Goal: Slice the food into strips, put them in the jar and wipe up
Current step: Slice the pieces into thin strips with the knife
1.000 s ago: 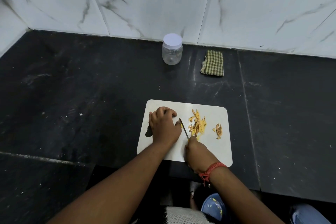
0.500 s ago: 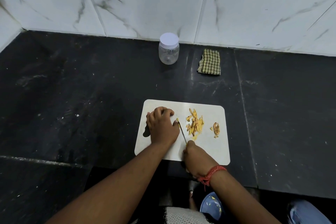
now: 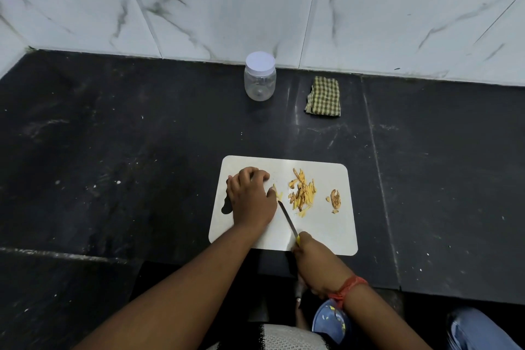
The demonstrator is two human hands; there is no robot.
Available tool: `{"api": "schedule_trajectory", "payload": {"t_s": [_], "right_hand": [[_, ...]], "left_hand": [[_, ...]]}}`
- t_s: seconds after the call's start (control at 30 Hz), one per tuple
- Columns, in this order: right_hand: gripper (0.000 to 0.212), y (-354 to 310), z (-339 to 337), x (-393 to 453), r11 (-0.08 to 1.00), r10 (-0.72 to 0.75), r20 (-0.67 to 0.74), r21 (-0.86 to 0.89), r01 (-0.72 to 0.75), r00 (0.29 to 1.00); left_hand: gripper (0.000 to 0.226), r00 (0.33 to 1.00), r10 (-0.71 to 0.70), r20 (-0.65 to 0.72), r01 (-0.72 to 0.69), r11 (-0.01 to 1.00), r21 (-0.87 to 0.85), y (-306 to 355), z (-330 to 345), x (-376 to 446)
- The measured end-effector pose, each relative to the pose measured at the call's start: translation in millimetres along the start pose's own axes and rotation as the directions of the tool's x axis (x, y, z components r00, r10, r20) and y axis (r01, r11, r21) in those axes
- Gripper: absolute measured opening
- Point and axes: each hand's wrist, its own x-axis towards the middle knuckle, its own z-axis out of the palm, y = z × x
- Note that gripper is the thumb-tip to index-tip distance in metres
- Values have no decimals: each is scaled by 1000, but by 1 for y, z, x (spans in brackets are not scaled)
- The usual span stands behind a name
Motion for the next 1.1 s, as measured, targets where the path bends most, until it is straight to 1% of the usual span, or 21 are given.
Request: {"api": "schedule_trajectory", "payload": {"t_s": [0.07,0.1,0.17,0.27,0.47,0.57,0.67,0.73,0.87,0.97,1.1], "right_hand": [[13,-1,-5,-7,984,-2,-5,176,3,1000],[17,-1,-8,-11,973,5,-12,232,-2,1000],[21,2,-11,-15,960,21,-31,281,-12,999],[21,5,-19,-15,940,42,-50,340,-22,998],[21,5,-27,-14,941,35,-53,339,-15,998],[21,5,-29,-15,938,33,-38,346,-18,999],[21,5,-31,-15,933,31,-34,361,-17,999],[21,8,-34,-16,931,34,-39,365,-18,999],[22,13,-38,-16,926,45,-37,375,-28,998],[24,13,-38,-16,924,44,-37,381,-26,998],[24,13,-41,-16,923,37,-33,384,-22,999]], "left_hand": [[22,1000,18,7,-18,1000,-9,-2,-1,-1],[22,999,35,10,-35,999,-13,-4,-2,-2],[22,996,88,9,-88,996,-12,-10,-2,-4],[20,986,166,11,-166,986,7,-19,-3,-6],[9,967,256,-10,-254,963,85,-17,-3,-8],[12,968,251,1,-250,962,113,-8,0,-10],[20,969,248,18,-248,960,131,-7,-1,-11],[22,961,273,38,-275,952,133,-13,-3,-11],[17,940,330,81,-339,931,135,-22,-7,-14],[14,939,338,61,-343,932,113,-14,-6,-13],[16,942,329,65,-335,936,106,-1,3,-12]]}}
